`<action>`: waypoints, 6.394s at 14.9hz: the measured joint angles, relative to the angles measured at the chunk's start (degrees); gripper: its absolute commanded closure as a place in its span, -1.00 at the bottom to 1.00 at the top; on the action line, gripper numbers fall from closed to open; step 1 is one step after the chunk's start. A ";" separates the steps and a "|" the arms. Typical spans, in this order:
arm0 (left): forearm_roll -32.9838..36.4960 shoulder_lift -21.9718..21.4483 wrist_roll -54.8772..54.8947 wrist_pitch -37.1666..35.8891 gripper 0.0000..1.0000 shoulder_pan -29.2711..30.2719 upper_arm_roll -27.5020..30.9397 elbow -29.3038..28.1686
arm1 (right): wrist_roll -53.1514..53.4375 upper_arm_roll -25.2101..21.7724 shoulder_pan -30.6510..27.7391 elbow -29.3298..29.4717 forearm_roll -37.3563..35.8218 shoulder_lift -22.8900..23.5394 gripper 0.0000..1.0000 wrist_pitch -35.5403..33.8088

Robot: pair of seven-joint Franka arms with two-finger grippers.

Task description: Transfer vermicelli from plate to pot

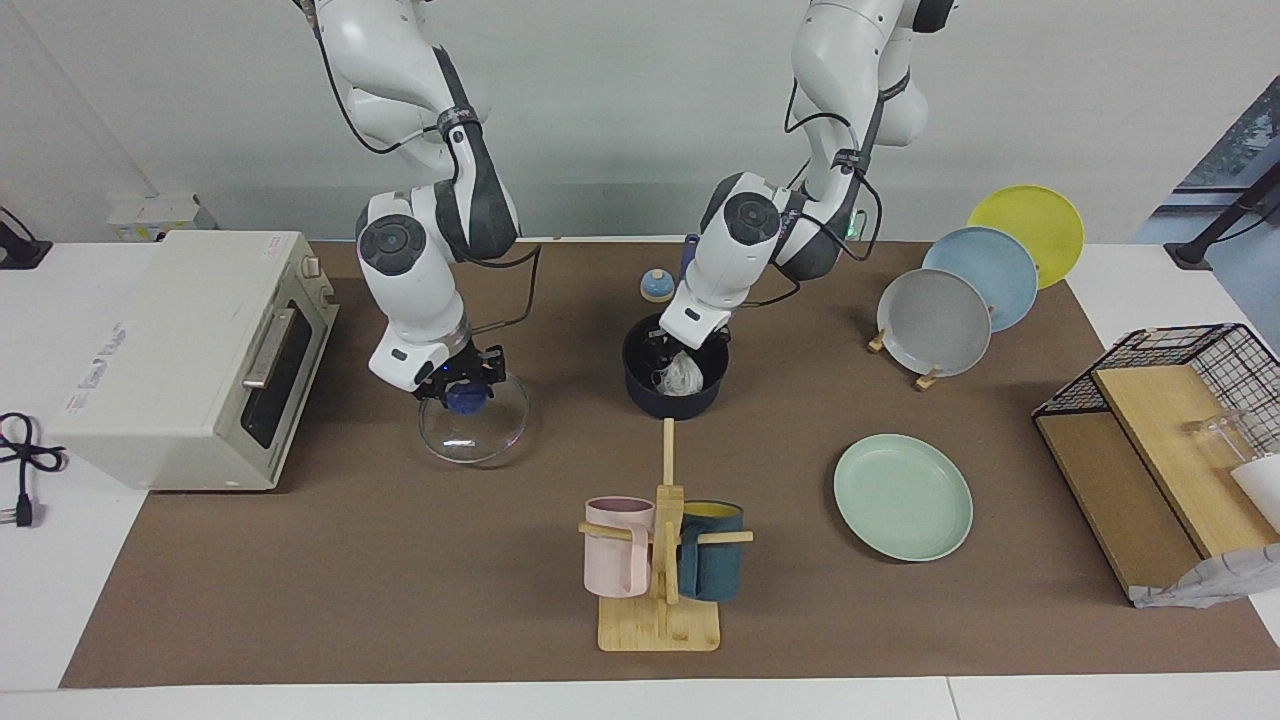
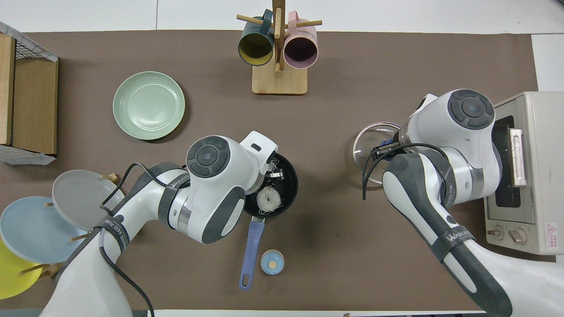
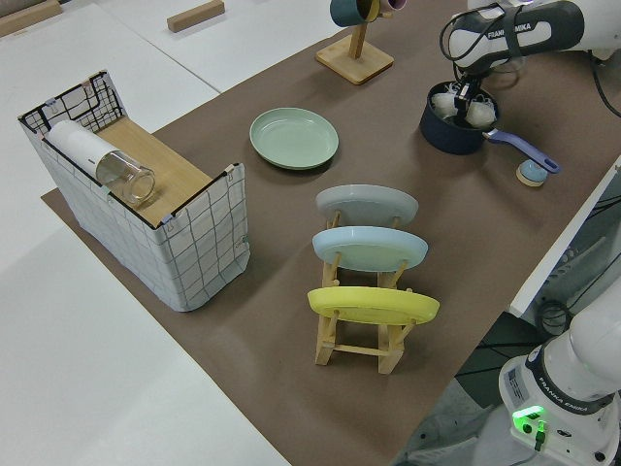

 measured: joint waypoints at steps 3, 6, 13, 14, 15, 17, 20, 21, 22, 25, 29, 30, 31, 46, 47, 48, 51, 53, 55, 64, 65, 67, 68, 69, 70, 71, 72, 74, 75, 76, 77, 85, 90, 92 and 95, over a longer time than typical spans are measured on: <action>0.41 -0.08 0.73 -0.35 -1.00 0.73 0.26 1.36 | 1.60 0.02 1.45 1.99 0.05 0.46 0.42 -1.70; 1.37 -1.11 0.74 -9.27 -1.00 1.83 2.81 7.99 | 5.47 0.06 3.55 5.12 0.05 0.91 0.42 -5.40; 8.31 -11.92 17.61 -29.73 -1.00 12.25 11.62 18.10 | 24.43 0.23 13.61 20.16 0.39 4.16 0.41 -16.08; 8.83 -13.04 21.75 -31.35 -1.00 14.41 11.75 18.09 | 28.26 0.26 15.64 21.10 0.65 4.66 0.41 -15.69; 9.09 -13.96 24.97 -32.88 -1.00 15.96 11.81 18.08 | 31.64 0.29 17.63 21.64 0.84 5.15 0.41 -14.96; 9.35 -15.38 28.02 -35.53 -1.00 17.22 11.82 17.72 | 36.92 0.30 21.71 22.07 0.84 6.32 0.41 -13.59; 9.79 -17.24 28.39 -36.44 -1.00 17.92 11.67 14.98 | 42.56 0.29 26.36 22.20 0.83 8.53 0.40 -11.07; 9.81 -17.46 28.42 -36.43 -1.00 18.27 11.67 14.59 | 43.59 0.29 27.23 22.23 0.83 9.18 0.40 -10.57; 9.81 -17.49 28.53 -36.43 -1.00 18.63 11.66 14.73 | 44.65 0.29 27.97 22.25 0.82 9.78 0.39 -9.85; 11.17 -16.94 28.90 -38.49 -1.00 19.21 11.41 17.70 | 45.51 0.26 28.54 22.34 0.79 10.82 0.38 -9.24; 15.15 -14.37 28.93 -43.06 -1.00 20.07 8.99 24.93 | 45.59 0.04 28.44 22.34 0.81 11.34 0.37 -8.88; 15.28 -14.06 28.94 -43.09 -1.00 20.73 8.02 25.34 | 45.84 0.08 28.57 22.31 0.81 11.49 0.36 -8.88; 15.28 -13.84 28.93 -43.09 -1.00 21.09 7.43 25.32 | 46.11 0.10 28.72 22.28 0.82 11.67 0.35 -8.88; 14.77 -13.70 28.92 -39.04 -1.00 21.88 6.90 21.42 | 47.70 -0.04 28.70 22.27 2.63 11.74 0.34 -9.02; 14.71 -13.73 28.92 -38.94 -1.00 21.91 6.90 21.39 | 47.70 -0.07 28.61 22.26 3.15 11.76 0.34 -9.06; 14.64 -13.77 28.92 -38.89 -1.00 21.93 6.89 21.39 | 47.70 -0.08 28.49 22.26 3.49 11.76 0.34 -9.14; 14.55 -13.86 28.92 -38.85 -1.00 22.08 6.83 21.38 | 47.70 -0.07 28.47 22.25 3.76 11.77 0.31 -9.42; 14.54 -13.87 28.92 -38.85 -1.00 22.24 6.82 21.37 | 47.71 -0.06 28.47 22.24 3.76 11.76 0.31 -9.90; 14.54 -13.87 28.92 -38.85 -1.00 22.26 6.82 21.35 | 47.71 -0.07 28.39 22.29 3.79 11.77 0.31 -11.25; 13.01 -13.88 28.90 -38.80 -1.00 22.35 6.82 21.34 | 47.74 -0.29 27.12 22.89 6.54 11.76 0.31 -12.35; 13.00 -13.90 28.90 -38.80 -1.00 22.36 6.82 21.34 | 47.74 -0.29 27.11 22.89 6.93 11.76 0.31 -12.34; 12.99 -13.90 28.90 -38.80 -1.00 22.37 6.82 21.34 | 47.76 -0.28 27.13 22.90 7.48 11.76 0.31 -12.22; 12.99 -13.90 28.90 -38.80 -1.00 22.39 6.82 21.34 | 47.99 -0.28 27.25 22.91 7.57 11.76 0.31 -12.16; 12.98 -13.91 28.90 -38.80 -1.00 22.40 6.82 21.34 | 48.62 -0.27 27.42 22.90 7.58 11.77 0.31 -12.13; 12.98 -13.91 28.90 -38.80 -1.00 22.40 6.82 21.34 | 48.98 -0.23 27.56 22.90 7.58 11.80 0.31 -12.13; 12.98 -13.91 28.90 -38.80 -1.00 22.42 6.83 21.34 | 49.21 -0.17 27.59 22.89 7.58 11.82 0.31 -12.13; 12.98 -13.91 28.90 -38.80 -1.00 22.43 6.83 21.34 | 49.26 -0.17 27.59 22.86 7.58 11.86 0.31 -12.13; 12.98 -13.91 28.90 -38.80 -1.00 22.45 6.83 21.34 | 49.26 -0.17 27.58 22.78 7.58 11.99 0.31 -12.12; 12.98 -13.91 28.90 -38.80 -1.00 22.46 6.83 21.34 | 49.26 -0.16 27.59 22.72 7.58 12.10 0.29 -12.00; 12.98 -13.91 28.90 -38.80 -1.00 22.47 6.83 21.34 | 49.26 -0.16 27.59 22.68 7.58 12.19 0.26 -11.77; 12.98 -13.91 28.90 -38.80 -1.00 22.55 6.82 21.34 | 49.26 -0.15 27.60 22.67 7.58 12.19 0.09 -11.64; 12.98 -13.91 28.91 -38.79 -1.00 23.66 6.72 21.34 | 49.26 -0.20 27.52 23.37 2.47 12.19 -1.00 -10.98; 12.98 -13.91 28.91 -38.74 -1.00 23.90 6.81 21.34 | 41.67 -0.91 20.12 25.44 0.22 7.91 -1.00 -15.83; 12.98 -13.91 28.91 -38.74 -1.00 23.92 6.82 21.34 | 33.49 -1.02 14.02 25.67 0.22 4.63 -1.00 -19.79; 12.98 -13.91 28.91 -38.74 -1.00 23.92 6.82 21.34 | 23.72 -1.23 7.01 25.82 0.21 0.14 -1.00 -26.30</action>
